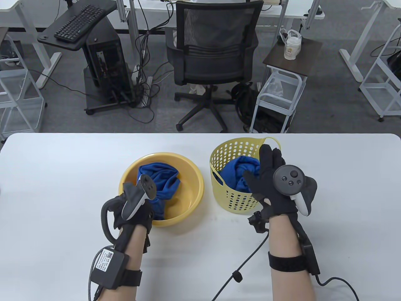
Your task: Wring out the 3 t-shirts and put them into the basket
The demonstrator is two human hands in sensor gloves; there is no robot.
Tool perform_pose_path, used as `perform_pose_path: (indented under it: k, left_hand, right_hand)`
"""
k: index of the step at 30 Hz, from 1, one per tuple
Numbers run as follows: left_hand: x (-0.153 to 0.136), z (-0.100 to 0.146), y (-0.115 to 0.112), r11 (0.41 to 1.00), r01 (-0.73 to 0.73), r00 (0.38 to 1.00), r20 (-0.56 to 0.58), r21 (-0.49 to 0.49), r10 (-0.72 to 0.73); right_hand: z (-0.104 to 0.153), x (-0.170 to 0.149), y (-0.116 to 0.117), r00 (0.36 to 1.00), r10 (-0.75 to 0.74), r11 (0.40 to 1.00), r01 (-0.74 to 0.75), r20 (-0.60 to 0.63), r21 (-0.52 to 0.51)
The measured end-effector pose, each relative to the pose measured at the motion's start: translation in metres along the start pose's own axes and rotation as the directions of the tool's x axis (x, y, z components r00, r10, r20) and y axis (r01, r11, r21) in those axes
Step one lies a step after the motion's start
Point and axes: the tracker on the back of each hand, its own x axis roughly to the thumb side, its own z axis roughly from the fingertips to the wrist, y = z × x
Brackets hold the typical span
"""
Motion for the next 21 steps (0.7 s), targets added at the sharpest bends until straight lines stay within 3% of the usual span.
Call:
perform_pose_path:
  k: [5,6,9,11,12,13,14,15,16,18,21]
  left_hand:
    - [-0.014,0.002,0.013,0.976,-0.215,0.972,0.097,-0.015,0.215]
    - [-0.019,0.005,0.018,0.951,-0.309,0.943,0.121,-0.016,0.309]
    - [-0.033,0.013,0.031,0.805,-0.593,0.781,0.228,-0.025,0.582]
    - [-0.042,0.019,0.038,0.638,-0.762,0.581,0.32,-0.112,0.749]
    - [-0.044,0.021,0.04,0.504,-0.842,0.416,0.362,-0.194,0.834]
    - [-0.045,0.022,0.041,0.412,-0.875,0.302,0.379,-0.254,0.875]
    - [-0.045,0.025,0.043,0.28,-0.895,0.136,0.385,-0.348,0.913]
    - [-0.045,0.026,0.044,0.217,-0.894,0.05,0.393,-0.393,0.918]
    - [-0.044,0.03,0.047,0.121,-0.883,-0.085,0.409,-0.453,0.909]
    - [-0.04,0.036,0.053,0.017,-0.84,-0.257,0.426,-0.542,0.867]
    - [-0.032,0.051,0.062,0.009,-0.687,-0.41,0.398,-0.726,0.821]
  right_hand:
    - [0.006,0.006,-0.014,0.999,-0.023,1.0,0.023,0.035,0.004]
    - [0.008,0.008,-0.017,0.999,-0.019,1.0,0.019,0.038,0.017]
    - [0.011,0.015,-0.021,0.997,-0.049,0.999,0.049,0.065,-0.006]
    - [0.014,0.022,-0.02,0.993,-0.073,0.997,0.076,0.09,-0.023]
    - [0.016,0.027,-0.019,0.99,-0.082,0.996,0.085,0.112,-0.02]
    - [0.017,0.031,-0.018,0.988,-0.083,0.996,0.085,0.13,-0.011]
    - [0.019,0.037,-0.015,0.984,-0.081,0.997,0.081,0.159,0.005]
    - [0.021,0.041,-0.013,0.981,-0.076,0.997,0.074,0.179,0.018]
    - [0.022,0.047,-0.01,0.976,-0.064,0.998,0.058,0.207,0.037]
    - [0.024,0.056,-0.002,0.969,-0.021,0.996,0.0,0.248,0.084]
    - [0.025,0.067,0.015,0.955,0.057,0.983,-0.105,0.292,0.151]
